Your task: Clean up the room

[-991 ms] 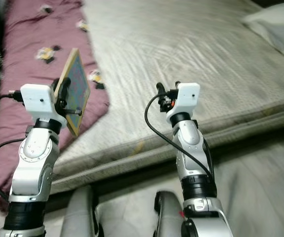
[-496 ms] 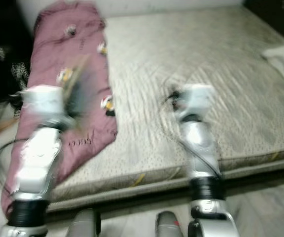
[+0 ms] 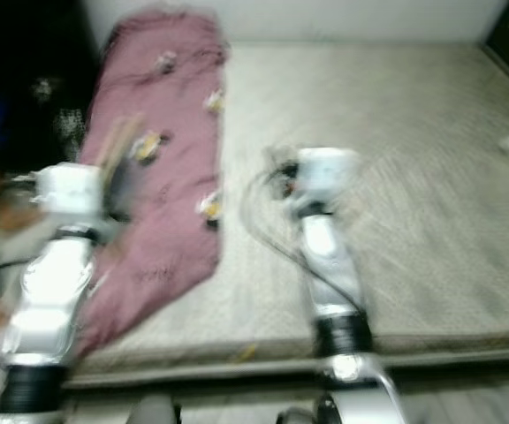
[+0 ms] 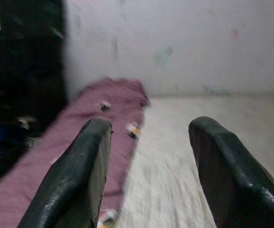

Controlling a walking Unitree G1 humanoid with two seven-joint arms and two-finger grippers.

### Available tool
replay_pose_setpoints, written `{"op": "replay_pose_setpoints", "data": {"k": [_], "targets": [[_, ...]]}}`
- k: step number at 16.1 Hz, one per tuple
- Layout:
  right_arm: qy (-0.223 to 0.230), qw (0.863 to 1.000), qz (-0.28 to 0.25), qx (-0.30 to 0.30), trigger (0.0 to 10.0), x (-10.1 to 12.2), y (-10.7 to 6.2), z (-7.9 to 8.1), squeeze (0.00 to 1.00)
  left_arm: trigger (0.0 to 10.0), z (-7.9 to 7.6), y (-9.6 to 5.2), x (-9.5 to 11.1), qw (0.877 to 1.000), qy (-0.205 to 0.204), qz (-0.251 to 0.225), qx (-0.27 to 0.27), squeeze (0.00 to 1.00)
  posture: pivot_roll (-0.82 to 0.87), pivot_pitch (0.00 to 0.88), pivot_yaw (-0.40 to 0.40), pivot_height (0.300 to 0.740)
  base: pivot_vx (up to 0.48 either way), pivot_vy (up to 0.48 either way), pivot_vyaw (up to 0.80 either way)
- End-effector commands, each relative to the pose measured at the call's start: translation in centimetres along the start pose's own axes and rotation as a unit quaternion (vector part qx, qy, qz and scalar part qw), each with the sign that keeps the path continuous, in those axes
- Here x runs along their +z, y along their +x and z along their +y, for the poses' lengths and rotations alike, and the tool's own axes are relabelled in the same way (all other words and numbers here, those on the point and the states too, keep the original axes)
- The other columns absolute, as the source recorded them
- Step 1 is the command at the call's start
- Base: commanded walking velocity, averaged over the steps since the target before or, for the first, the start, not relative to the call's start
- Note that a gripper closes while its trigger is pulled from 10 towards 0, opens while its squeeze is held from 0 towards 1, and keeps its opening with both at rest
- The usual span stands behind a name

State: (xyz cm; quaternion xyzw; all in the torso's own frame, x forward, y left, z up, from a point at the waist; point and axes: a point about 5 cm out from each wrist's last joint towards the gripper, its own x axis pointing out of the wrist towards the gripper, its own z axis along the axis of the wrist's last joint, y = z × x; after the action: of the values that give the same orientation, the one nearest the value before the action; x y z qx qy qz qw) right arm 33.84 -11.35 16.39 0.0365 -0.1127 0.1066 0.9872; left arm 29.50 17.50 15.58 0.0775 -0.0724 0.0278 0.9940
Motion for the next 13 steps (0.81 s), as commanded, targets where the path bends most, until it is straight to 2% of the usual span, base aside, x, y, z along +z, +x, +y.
{"op": "replay_pose_setpoints", "data": {"k": [1,4,8,10,11,13], "targets": [[-0.009,0.999,0.012,-0.034,10.0,-0.5,-0.7,-2.0,0.0,10.0,-1.6,0.2,1.0,0.999,-0.008,-0.026,-0.031,0.0,-0.04,0.0,0.013,0.74,0.0,0.0,0.0],[-0.009,0.999,0.02,-0.043,10.0,-1.1,-1.4,-1.9,0.0,10.0,-1.2,-0.5,0.2,0.999,-0.008,-0.013,-0.029,0.0,-0.04,0.0,0.022,0.74,0.0,0.0,0.0],[-0.01,0.997,0.039,-0.067,10.0,-2.2,-3.3,-2.9,0.0,10.0,-1.4,-1.7,-0.8,1.0,-0.016,0.002,-0.024,0.0,-0.05,0.0,0.023,0.74,0.0,0.0,0.0],[-0.017,0.995,0.051,-0.086,10.0,-2.7,-4.6,-3.6,0.0,10.0,-1.4,-2.8,-1.9,0.999,-0.016,0.022,-0.031,0.0,-0.06,0.0,0.027,0.74,0.0,0.0,0.0],[-0.018,0.995,0.051,-0.087,10.0,-2.8,-5.0,-3.7,0.0,10.0,-1.5,-3.0,-1.9,0.999,-0.017,0.022,-0.032,0.0,-0.05,0.0,0.028,0.74,0.0,0.0,0.0],[-0.02,0.995,0.053,-0.087,10.0,-2.7,-4.7,-3.7,0.0,10.0,-1.4,-2.6,-1.5,0.999,-0.022,0.017,-0.03,0.0,-0.06,0.0,0.026,0.74,0.0,0.0,0.0]]}}
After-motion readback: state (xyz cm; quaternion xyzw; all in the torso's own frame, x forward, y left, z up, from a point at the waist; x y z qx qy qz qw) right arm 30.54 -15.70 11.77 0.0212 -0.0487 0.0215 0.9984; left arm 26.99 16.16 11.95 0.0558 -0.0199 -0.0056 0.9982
